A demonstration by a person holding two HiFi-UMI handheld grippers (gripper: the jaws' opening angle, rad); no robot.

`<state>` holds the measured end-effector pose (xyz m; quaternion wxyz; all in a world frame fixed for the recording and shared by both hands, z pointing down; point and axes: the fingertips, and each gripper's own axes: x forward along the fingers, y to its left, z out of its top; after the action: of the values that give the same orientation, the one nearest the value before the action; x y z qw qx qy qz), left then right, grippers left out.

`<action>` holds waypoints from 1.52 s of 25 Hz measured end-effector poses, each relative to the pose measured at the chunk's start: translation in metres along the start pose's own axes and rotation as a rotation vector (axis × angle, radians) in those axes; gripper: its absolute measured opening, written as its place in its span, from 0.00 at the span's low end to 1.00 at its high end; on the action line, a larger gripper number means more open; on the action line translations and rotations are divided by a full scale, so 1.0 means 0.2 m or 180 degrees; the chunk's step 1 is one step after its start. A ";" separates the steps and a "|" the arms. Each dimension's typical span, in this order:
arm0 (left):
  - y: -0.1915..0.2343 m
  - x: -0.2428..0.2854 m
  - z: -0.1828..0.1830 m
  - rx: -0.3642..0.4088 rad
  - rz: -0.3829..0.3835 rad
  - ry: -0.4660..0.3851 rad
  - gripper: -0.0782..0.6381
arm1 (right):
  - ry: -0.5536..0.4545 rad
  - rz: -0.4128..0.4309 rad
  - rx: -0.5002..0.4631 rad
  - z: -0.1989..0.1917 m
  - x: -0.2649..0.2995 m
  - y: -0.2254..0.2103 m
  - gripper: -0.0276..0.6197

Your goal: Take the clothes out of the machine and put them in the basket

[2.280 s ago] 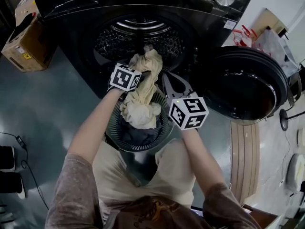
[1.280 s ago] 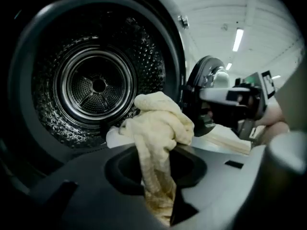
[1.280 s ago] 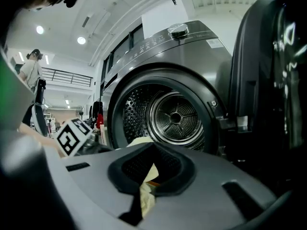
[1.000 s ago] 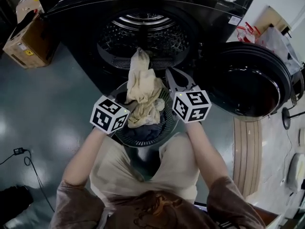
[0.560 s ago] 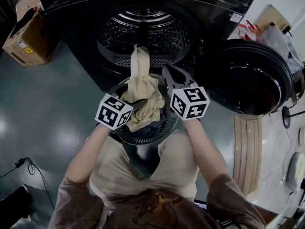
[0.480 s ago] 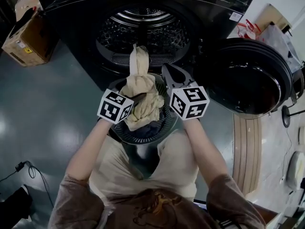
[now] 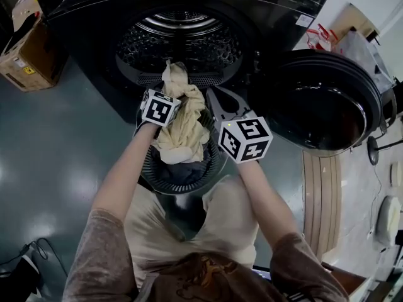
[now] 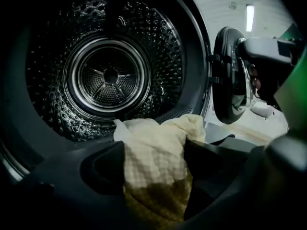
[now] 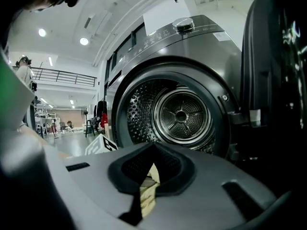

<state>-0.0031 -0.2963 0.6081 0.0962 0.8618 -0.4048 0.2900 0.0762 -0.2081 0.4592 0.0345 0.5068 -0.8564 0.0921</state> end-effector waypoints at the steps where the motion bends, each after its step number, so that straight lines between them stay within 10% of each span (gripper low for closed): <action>1: 0.01 0.02 -0.01 -0.0064 -0.0021 0.0016 0.67 | -0.0002 -0.0002 0.0005 0.00 0.00 0.00 0.04; 14: -0.18 -0.09 -0.06 -0.0075 -0.0523 0.0079 0.29 | 0.0031 -0.0012 -0.0054 -0.01 0.00 -0.02 0.04; 24: -0.59 -0.54 -0.19 -0.0075 -0.1246 0.0120 0.30 | 0.0058 -0.0001 -0.0065 -0.02 0.04 0.00 0.04; 31: -0.56 -0.58 -0.27 0.0091 -0.1009 0.0220 0.60 | 0.0046 0.0028 -0.0061 -0.03 0.06 0.02 0.04; 38: -0.46 -0.56 -0.25 -0.0172 -0.0855 0.0073 0.61 | 0.0046 0.0176 -0.0023 -0.04 0.09 0.08 0.04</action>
<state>-0.0115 -0.1454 0.5898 0.1619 0.9020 -0.2923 0.2734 0.0534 -0.2146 0.4673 0.0399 0.4821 -0.8702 0.0936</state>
